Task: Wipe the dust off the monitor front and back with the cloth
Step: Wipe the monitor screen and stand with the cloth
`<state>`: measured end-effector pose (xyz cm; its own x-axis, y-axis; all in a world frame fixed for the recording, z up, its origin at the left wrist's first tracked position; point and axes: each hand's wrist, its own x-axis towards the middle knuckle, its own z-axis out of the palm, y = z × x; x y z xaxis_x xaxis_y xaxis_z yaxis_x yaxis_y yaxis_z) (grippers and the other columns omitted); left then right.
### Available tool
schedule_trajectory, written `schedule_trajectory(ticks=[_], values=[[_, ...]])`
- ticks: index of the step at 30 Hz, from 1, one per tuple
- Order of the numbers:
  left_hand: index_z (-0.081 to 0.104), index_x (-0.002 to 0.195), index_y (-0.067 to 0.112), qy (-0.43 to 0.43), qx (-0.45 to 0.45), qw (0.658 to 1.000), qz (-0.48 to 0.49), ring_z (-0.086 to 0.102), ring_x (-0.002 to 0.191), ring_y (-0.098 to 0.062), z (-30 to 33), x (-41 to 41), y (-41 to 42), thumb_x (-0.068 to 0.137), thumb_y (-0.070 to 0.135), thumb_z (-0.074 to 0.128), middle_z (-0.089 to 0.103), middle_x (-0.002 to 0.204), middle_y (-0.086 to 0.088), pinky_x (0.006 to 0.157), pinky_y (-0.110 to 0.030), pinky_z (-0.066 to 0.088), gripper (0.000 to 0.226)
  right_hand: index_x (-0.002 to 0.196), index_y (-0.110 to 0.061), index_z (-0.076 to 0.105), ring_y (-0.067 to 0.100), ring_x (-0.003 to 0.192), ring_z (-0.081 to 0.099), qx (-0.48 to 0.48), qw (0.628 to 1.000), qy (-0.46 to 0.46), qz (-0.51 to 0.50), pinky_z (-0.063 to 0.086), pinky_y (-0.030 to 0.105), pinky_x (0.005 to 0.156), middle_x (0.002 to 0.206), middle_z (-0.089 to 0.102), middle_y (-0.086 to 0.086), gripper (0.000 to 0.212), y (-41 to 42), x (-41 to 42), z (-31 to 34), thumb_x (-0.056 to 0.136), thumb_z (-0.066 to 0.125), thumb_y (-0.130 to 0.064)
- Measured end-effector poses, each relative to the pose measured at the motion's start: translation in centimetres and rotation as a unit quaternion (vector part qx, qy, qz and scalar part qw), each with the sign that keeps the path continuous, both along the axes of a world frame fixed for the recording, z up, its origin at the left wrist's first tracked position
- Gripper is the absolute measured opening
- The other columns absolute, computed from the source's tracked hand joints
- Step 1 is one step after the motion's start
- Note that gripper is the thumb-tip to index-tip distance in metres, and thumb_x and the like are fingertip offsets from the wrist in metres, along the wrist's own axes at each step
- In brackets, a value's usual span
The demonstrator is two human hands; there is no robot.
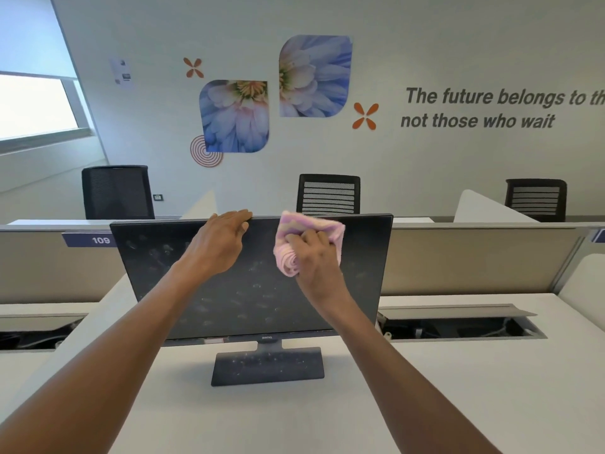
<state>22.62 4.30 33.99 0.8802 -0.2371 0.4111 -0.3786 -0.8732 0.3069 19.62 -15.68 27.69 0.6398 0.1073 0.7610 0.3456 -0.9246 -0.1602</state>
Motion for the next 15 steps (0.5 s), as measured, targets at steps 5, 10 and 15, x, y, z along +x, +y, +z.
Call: schedule_trajectory(ticks=[5, 10, 15], values=[[0.040, 0.149, 0.021, 0.014, 0.003, 1.000, -0.002, 0.033, 0.143, -0.022, 0.0, -0.1, 0.1, 0.107, 0.026, 0.032, 0.040, 0.155, 0.001, 0.121, -0.035, 0.014, 0.043, 0.114, -0.013, 0.068, 0.026, 0.098, 0.061, 0.052, 0.998, 0.019, -0.044, 0.054, 0.039, 0.084, 0.108, 0.067, 0.008, 0.048, 0.0, -0.7, -3.0, 0.070, 0.086, -0.013], [0.042, 0.148, 0.022, 0.023, 0.003, 1.000, 0.008, 0.036, 0.140, -0.027, 0.3, 0.2, -0.1, 0.106, 0.028, 0.032, 0.042, 0.153, 0.001, 0.117, -0.038, 0.023, 0.043, 0.112, -0.011, 0.067, 0.030, 0.094, 0.060, 0.032, 0.998, -0.020, -0.052, 0.052, 0.041, 0.079, 0.100, 0.065, 0.012, 0.038, 2.6, 0.4, 0.3, 0.076, 0.075, -0.003], [0.045, 0.145, 0.024, 0.029, -0.008, 1.000, 0.004, 0.040, 0.137, -0.027, 0.4, 0.4, 0.2, 0.105, 0.026, 0.036, 0.046, 0.150, 0.002, 0.110, -0.037, 0.030, 0.041, 0.110, -0.013, 0.067, 0.030, 0.096, 0.059, -0.043, 0.999, 0.026, -0.010, 0.051, 0.043, 0.080, 0.104, 0.064, 0.010, 0.036, 4.0, -0.5, -2.0, 0.075, 0.074, -0.005]])
